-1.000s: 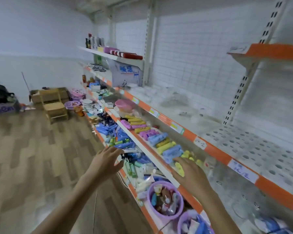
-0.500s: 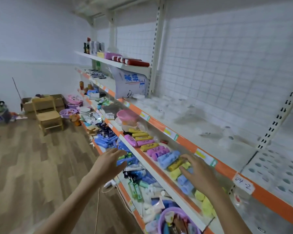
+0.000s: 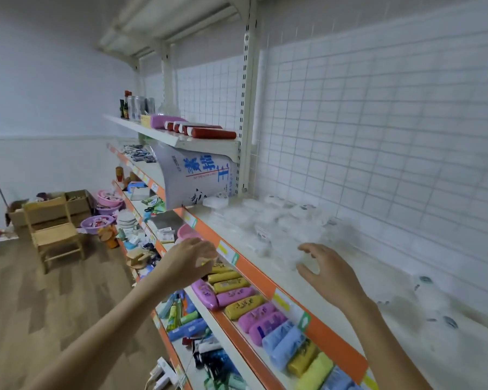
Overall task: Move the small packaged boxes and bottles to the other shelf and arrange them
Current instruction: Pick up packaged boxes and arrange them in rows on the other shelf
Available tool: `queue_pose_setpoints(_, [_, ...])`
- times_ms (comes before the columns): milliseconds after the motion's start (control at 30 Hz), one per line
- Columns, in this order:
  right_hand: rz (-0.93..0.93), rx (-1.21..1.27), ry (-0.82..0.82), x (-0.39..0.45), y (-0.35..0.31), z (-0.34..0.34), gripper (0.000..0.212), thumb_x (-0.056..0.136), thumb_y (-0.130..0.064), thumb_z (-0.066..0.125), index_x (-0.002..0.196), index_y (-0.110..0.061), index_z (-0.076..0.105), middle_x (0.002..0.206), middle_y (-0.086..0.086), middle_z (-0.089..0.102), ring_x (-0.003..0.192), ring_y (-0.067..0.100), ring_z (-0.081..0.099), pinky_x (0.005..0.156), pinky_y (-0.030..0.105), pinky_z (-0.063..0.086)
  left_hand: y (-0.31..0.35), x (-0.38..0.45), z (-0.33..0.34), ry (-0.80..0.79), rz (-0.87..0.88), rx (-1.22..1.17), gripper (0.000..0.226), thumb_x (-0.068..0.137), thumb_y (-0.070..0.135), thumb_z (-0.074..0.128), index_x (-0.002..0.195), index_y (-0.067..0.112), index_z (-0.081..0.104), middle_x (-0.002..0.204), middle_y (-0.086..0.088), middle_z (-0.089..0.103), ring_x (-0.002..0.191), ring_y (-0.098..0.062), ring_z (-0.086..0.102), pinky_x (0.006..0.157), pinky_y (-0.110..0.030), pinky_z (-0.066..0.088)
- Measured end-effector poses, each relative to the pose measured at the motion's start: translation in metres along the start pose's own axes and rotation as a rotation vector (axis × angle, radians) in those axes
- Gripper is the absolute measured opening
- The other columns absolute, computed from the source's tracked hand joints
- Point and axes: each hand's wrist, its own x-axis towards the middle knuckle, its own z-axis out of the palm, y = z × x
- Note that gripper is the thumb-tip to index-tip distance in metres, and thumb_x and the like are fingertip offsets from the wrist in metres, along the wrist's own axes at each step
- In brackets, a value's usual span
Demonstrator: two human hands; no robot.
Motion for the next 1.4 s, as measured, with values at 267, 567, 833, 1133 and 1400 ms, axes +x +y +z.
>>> queue_pose_setpoints(267, [0.104,-0.016,-0.127,0.113,0.039,0.032,0.037,0.090,-0.034,0.056,0.124,-0.021,0.053,0.124,-0.005,0.056,0.117,0.014,0.049,0.091,0.028,0.040,-0.045,0.137,0.030,-0.089,0.094,0.071,0.035,0.090,0.036,0.053,0.121,0.021,0.054,0.119,0.000,0.057,0.103,-0.017,0.055,0.083,-0.030,0.046])
queue_pose_setpoints(567, [0.286,-0.132,-0.209,0.227,0.053,0.068,0.043,0.091,-0.027,0.054,0.132,-0.015,0.048,0.135,0.003,0.049,0.120,0.018,0.048,0.098,0.029,0.039,-0.086,0.306,0.080,-0.218,0.363,0.126,0.042,0.088,0.047,0.052,0.124,0.026,0.051,0.125,0.006,0.055,0.109,-0.012,0.054,0.093,-0.029,0.045])
queue_pose_setpoints(833, [0.364,-0.716,-0.342,0.266,0.056,0.109,0.036,0.091,-0.030,0.047,0.117,-0.006,0.057,0.119,0.011,0.057,0.115,0.028,0.047,0.080,0.033,0.041,-0.095,0.391,0.132,-0.409,0.612,0.142,0.053,0.089,0.042,0.054,0.137,0.024,0.038,0.138,0.003,0.041,0.118,-0.016,0.046,0.089,-0.024,0.035])
queue_pose_setpoints(1133, [0.371,-0.959,-0.435,0.268,0.054,0.138,0.022,0.089,-0.011,0.049,0.108,-0.006,0.057,0.115,0.012,0.051,0.108,0.028,0.046,0.086,0.037,0.036,-0.098,0.421,0.175,-0.569,0.773,0.146,0.067,0.085,0.033,0.061,0.142,0.023,0.028,0.147,0.001,0.030,0.129,-0.019,0.033,0.105,-0.033,0.032])
queue_pose_setpoints(1400, [0.397,-0.709,-0.410,0.269,0.056,0.142,0.023,0.086,0.004,0.046,0.107,-0.003,0.050,0.108,0.018,0.058,0.091,0.029,0.058,0.074,0.032,0.043,-0.111,0.418,0.175,-0.544,0.780,-0.023,0.053,0.082,0.033,0.065,0.129,0.026,0.042,0.127,0.003,0.045,0.107,-0.017,0.050,0.083,-0.024,0.038])
